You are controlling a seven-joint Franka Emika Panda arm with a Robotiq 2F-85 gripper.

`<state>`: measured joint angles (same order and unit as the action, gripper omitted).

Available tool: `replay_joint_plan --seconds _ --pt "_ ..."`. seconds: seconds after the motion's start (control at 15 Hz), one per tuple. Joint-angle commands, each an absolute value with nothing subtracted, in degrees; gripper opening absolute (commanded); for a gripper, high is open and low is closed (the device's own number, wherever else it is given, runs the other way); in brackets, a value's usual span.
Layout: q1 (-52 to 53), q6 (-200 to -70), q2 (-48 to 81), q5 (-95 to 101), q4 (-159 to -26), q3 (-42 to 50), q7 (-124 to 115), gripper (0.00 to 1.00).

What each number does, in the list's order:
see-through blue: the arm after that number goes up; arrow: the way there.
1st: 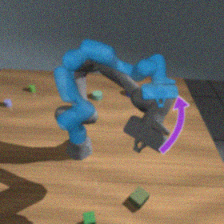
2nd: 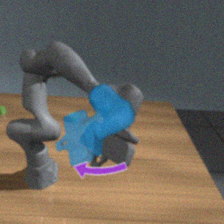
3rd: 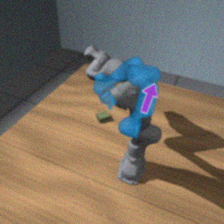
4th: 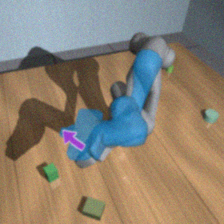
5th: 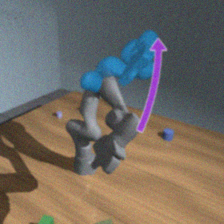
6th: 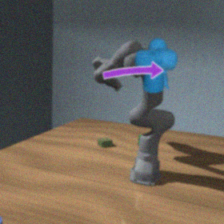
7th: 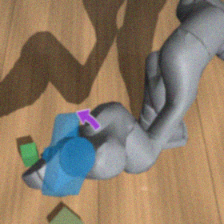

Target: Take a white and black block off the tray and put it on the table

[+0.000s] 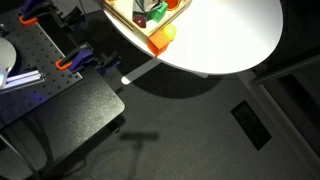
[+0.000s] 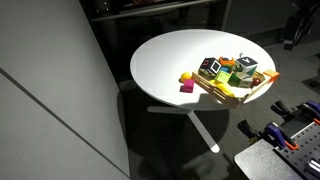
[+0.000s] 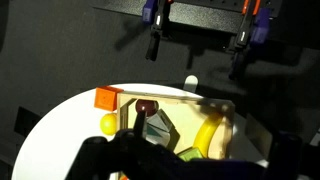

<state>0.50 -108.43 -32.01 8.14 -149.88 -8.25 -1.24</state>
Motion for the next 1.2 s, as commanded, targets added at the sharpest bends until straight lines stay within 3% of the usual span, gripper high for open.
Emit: replay_joint_plan --seconds 0.0,0.6,1.13 --pt "1.8 -108.3 -31.9 8.7 -149.8 -7.1 -1.8 1.0" --pt "1.0 -110.5 -30.1 9.2 -148.0 -6.3 -2.0 1.0" --pt "-0.3 -120.6 -22.9 9.3 -144.8 -4.2 -2.3 1.0"
